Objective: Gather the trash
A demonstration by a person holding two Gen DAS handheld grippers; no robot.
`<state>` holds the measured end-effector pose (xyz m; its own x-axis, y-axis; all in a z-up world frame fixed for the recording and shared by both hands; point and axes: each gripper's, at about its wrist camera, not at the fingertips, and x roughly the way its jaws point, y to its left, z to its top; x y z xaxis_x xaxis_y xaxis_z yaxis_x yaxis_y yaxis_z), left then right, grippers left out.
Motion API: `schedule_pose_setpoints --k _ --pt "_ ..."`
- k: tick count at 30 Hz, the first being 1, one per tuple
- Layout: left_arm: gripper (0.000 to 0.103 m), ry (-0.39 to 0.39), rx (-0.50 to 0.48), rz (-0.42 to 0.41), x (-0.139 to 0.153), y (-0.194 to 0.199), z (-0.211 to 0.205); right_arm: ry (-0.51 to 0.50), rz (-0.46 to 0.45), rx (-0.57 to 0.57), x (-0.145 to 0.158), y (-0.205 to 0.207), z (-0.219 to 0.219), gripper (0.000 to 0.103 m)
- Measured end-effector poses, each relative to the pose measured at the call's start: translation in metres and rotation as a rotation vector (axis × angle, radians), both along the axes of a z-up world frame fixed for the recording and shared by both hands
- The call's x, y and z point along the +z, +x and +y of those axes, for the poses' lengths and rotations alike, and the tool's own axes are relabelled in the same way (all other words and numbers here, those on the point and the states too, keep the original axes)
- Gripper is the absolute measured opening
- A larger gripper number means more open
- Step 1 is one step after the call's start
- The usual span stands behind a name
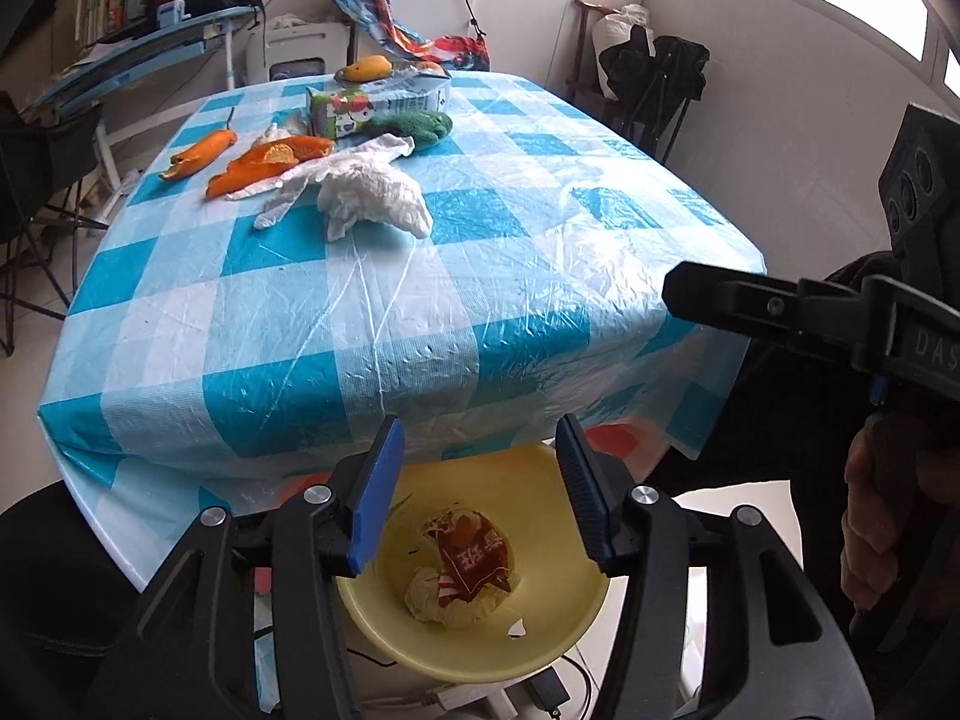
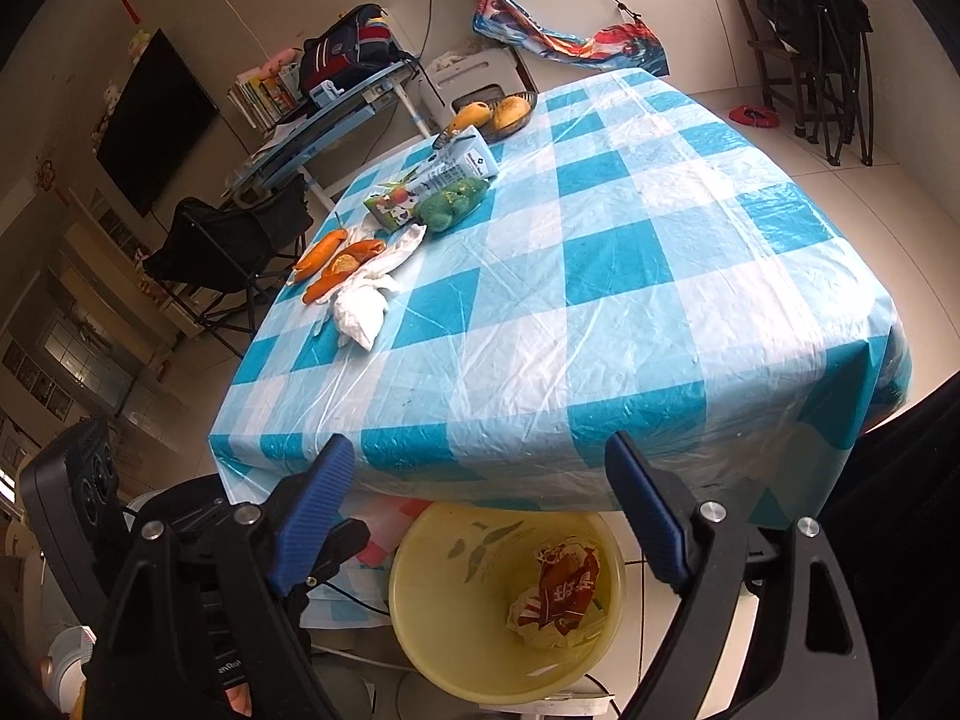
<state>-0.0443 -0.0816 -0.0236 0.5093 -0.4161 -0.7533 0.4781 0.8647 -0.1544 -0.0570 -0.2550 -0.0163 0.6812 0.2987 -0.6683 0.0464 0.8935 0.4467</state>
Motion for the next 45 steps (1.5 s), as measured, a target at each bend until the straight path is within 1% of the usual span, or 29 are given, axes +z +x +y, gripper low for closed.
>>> schedule_pose_setpoints --k 6,10,15,19,28,33,36,39,41,45 --pt "0.056 -0.052 0.126 -0.053 0.013 0.009 0.023 -0.009 0.000 0.007 -0.001 0.000 0.002 0.083" --pt "0.057 -0.093 0.207 -0.055 0.015 0.017 0.040 -0.014 0.004 0.014 -0.002 0.000 0.003 0.083" --pt "0.057 -0.116 0.280 -0.060 0.015 0.022 0.055 -0.023 0.005 0.027 -0.002 0.000 0.006 0.083" --pt "0.057 -0.112 0.306 -0.068 0.015 0.023 0.058 -0.033 0.001 0.036 -0.002 -0.001 0.009 0.083" --pt "0.058 -0.115 0.333 -0.083 0.017 0.022 0.062 -0.067 -0.023 0.073 0.002 -0.002 0.019 0.083" --pt "0.058 -0.128 0.367 -0.091 0.018 0.023 0.068 -0.103 -0.058 0.124 0.007 0.003 0.034 0.083" --pt "0.058 -0.131 0.386 -0.097 0.018 0.024 0.071 -0.115 -0.078 0.155 0.010 0.011 0.041 0.083" --pt "0.058 -0.131 0.399 -0.104 0.018 0.026 0.073 -0.114 -0.079 0.173 0.011 0.022 0.044 0.082" --pt "0.059 -0.132 0.408 -0.109 0.019 0.027 0.073 -0.115 -0.076 0.188 0.011 0.030 0.047 0.078" --pt "0.059 -0.138 0.425 -0.123 0.022 0.029 0.075 -0.124 -0.085 0.214 0.014 0.051 0.053 0.074"
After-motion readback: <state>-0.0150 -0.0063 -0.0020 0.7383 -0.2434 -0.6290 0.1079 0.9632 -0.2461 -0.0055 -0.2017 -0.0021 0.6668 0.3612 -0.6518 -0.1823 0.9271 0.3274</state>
